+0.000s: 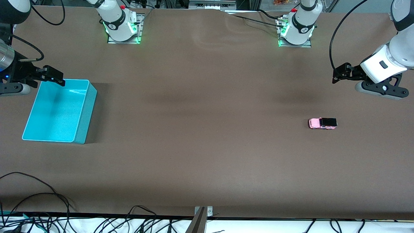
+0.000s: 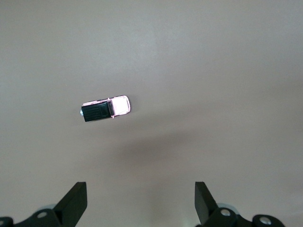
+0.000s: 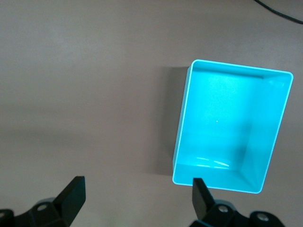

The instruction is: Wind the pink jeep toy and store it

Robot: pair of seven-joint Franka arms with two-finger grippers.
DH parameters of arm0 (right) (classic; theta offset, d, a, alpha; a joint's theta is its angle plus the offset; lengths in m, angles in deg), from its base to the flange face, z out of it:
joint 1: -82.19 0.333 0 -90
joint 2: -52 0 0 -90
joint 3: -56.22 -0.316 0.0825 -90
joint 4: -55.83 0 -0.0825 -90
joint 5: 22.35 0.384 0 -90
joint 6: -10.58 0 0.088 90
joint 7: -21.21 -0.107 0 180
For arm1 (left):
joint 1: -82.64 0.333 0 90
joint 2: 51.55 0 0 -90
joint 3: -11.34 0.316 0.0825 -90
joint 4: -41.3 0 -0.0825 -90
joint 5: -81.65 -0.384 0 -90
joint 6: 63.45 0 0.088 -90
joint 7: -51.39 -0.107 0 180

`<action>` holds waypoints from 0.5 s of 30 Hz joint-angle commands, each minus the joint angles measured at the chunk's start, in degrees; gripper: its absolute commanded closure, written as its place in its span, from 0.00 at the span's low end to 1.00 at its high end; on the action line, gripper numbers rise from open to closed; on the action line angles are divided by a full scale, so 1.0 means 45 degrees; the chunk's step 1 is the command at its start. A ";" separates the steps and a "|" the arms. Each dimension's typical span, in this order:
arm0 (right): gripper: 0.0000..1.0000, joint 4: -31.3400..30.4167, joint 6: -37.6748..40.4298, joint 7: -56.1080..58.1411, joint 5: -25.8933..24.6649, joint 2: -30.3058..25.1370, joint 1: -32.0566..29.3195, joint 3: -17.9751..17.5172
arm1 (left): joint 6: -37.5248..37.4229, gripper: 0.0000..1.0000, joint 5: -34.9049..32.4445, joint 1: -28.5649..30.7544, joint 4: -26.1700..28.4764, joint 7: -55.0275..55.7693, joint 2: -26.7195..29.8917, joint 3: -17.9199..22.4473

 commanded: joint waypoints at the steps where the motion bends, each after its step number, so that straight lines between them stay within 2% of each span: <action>1: 0.00 0.0258 0.0290 -0.0021 -0.0073 0.0009 0.0028 -0.0016 | 0.0211 0.00 0.0192 0.0064 0.0305 0.0105 0.0290 -0.0077; 15: 0.00 0.0278 0.0290 -0.0001 -0.0112 0.0010 0.0028 -0.0036 | 0.0192 0.00 0.0212 0.0084 0.0305 0.0105 0.0290 -0.0077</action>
